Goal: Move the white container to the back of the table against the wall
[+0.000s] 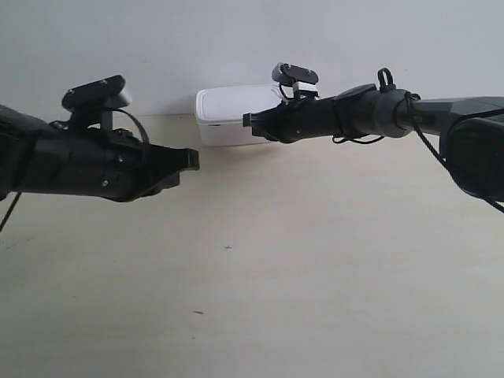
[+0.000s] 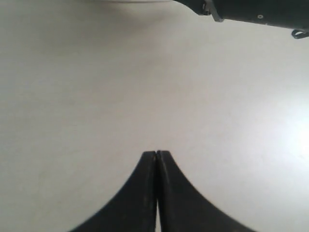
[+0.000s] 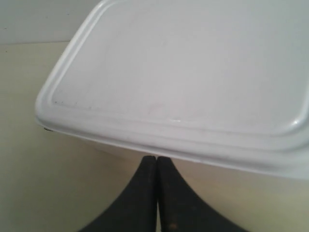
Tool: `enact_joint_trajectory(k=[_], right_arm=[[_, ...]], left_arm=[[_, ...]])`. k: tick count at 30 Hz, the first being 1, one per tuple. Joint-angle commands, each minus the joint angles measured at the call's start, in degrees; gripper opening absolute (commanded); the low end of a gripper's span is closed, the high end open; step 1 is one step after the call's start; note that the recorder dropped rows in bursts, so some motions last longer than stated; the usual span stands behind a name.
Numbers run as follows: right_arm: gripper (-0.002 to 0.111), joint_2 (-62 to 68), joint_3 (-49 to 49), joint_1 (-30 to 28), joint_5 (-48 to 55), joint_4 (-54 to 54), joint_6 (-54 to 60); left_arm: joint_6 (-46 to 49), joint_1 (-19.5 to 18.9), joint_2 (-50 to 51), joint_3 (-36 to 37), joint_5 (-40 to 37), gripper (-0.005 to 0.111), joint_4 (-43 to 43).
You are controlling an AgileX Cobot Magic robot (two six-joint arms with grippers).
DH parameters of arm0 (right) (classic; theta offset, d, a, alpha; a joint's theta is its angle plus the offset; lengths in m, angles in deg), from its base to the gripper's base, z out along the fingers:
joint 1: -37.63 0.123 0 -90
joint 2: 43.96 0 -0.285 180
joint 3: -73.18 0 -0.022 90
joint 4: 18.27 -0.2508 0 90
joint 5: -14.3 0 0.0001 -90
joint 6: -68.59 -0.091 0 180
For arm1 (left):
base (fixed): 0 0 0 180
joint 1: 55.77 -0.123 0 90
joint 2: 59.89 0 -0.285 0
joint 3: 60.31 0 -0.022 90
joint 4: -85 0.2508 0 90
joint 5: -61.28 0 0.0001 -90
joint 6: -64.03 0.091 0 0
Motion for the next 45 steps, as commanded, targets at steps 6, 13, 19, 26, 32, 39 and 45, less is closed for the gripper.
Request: enact_joint_trajectory(k=[6, 13, 19, 26, 32, 39, 45], right_arm=[[0.000, -0.1, 0.4, 0.1, 1.3, -1.0, 0.7], [0.000, -0.1, 0.4, 2.1, 0.1, -1.3, 3.1], [0.000, -0.1, 0.4, 2.5, -0.8, -3.1, 4.8], [0.000, -0.1, 0.4, 2.5, -1.4, -2.9, 5.8], [0.000, -0.1, 0.4, 2.5, 2.1, 0.7, 14.9], [0.000, -0.1, 4.1, 2.5, 2.8, 16.9, 18.6], [0.000, -0.1, 7.9, 2.5, 3.1, 28.7, 24.9]], left_arm=[[-0.5, 0.2, -13.5, 7.8, 0.3, 0.000, 0.1], [-0.6, 0.2, -16.5, 11.0, 0.3, 0.000, 0.1], [-0.6, 0.2, -16.7, 11.7, -0.2, 0.000, 0.1], [-0.6, 0.2, -16.7, 11.9, -0.2, 0.000, 0.1], [-0.6, 0.2, -16.7, 11.9, 0.2, 0.000, 0.1], [-0.3, 0.2, -16.7, 11.9, 0.0, 0.000, 0.1], [-0.3, 0.2, -16.7, 11.9, 0.0, 0.000, 1.8]])
